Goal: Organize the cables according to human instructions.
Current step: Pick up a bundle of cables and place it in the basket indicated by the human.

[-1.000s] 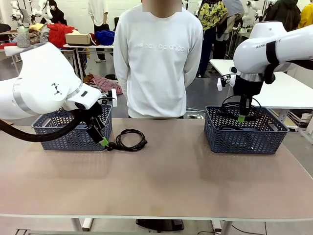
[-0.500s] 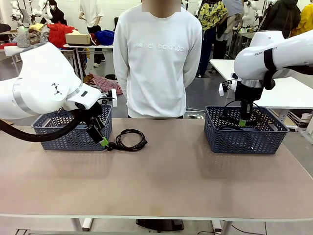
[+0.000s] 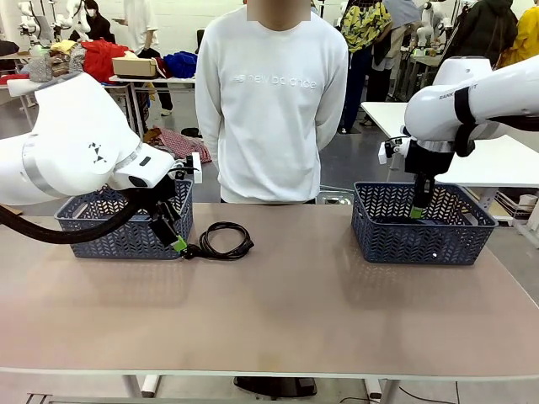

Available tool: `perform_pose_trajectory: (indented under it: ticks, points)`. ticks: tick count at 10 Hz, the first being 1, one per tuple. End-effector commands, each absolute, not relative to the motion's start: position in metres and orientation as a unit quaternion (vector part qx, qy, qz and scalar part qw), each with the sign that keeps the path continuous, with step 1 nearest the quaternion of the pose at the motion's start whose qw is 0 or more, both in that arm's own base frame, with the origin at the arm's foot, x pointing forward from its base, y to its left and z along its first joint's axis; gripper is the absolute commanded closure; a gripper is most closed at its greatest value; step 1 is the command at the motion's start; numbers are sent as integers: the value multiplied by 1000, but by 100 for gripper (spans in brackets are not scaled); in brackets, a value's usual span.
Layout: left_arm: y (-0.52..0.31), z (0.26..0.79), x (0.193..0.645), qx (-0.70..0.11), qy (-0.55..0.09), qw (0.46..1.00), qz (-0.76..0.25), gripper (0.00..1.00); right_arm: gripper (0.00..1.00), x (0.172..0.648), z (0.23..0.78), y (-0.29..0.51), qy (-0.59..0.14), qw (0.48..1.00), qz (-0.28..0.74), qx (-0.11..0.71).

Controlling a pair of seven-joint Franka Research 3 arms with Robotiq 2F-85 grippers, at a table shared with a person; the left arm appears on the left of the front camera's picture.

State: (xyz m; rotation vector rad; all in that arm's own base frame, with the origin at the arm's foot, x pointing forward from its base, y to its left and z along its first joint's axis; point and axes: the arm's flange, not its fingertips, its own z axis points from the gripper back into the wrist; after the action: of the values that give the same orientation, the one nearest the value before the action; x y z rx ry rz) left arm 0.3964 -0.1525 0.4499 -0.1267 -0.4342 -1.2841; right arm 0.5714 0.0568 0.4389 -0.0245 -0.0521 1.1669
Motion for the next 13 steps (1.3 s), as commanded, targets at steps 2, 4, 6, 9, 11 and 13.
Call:
perform_pose_trajectory:
  ticks: [2, 4, 6, 9, 11, 13]
  points:
    - [-152, 451, 395, -56, -201, 780, -590, 0, 10, 564, 436, 56, -38, 840, 541, 1]
    - [-152, 451, 395, -56, -201, 780, -590, 0, 0, 566, 435, 57, -36, 840, 541, 8]
    - [-152, 451, 395, -56, -201, 780, -590, 0, 0, 567, 435, 57, -33, 841, 540, 9]
    - [-152, 451, 395, -56, -201, 780, -590, 0, 0, 571, 437, 56, -25, 843, 537, 9]
    - [-152, 451, 395, -56, -201, 780, -590, 0, 0, 575, 437, 57, -26, 852, 523, 11]
    - [-152, 451, 395, -56, -201, 780, -590, 0, 0, 571, 435, 57, -20, 839, 543, -2]
